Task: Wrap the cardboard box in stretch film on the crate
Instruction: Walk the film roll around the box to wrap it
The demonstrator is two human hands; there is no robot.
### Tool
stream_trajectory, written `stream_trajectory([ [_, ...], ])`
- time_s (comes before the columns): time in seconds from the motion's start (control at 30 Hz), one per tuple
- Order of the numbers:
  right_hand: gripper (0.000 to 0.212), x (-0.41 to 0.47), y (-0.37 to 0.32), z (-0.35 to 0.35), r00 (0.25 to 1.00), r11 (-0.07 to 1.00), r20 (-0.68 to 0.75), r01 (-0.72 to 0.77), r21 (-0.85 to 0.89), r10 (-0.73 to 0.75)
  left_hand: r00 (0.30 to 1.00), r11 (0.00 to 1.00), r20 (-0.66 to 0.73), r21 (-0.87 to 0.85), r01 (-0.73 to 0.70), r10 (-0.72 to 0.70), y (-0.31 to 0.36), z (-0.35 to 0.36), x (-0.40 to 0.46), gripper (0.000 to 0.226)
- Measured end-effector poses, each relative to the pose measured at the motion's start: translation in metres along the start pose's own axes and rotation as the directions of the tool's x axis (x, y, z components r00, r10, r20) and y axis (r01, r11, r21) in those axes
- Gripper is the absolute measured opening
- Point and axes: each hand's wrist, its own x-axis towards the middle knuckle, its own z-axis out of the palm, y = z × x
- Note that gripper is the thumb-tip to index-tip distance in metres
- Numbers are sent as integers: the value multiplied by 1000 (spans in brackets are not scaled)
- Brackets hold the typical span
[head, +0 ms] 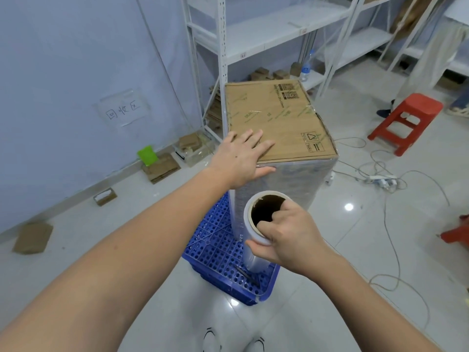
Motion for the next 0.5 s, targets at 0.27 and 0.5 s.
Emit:
stream_trajectory([
  [0.27, 36, 4, -26, -23, 979, 982, 173, -82, -168, 111, 1000, 999, 16, -38, -11, 11, 1, -5, 0, 80],
  [0.5, 46, 21, -66, -25, 847, 854, 145, -484, -188, 512, 1000, 996, 0, -90, -25, 25, -9, -3, -7, 88],
])
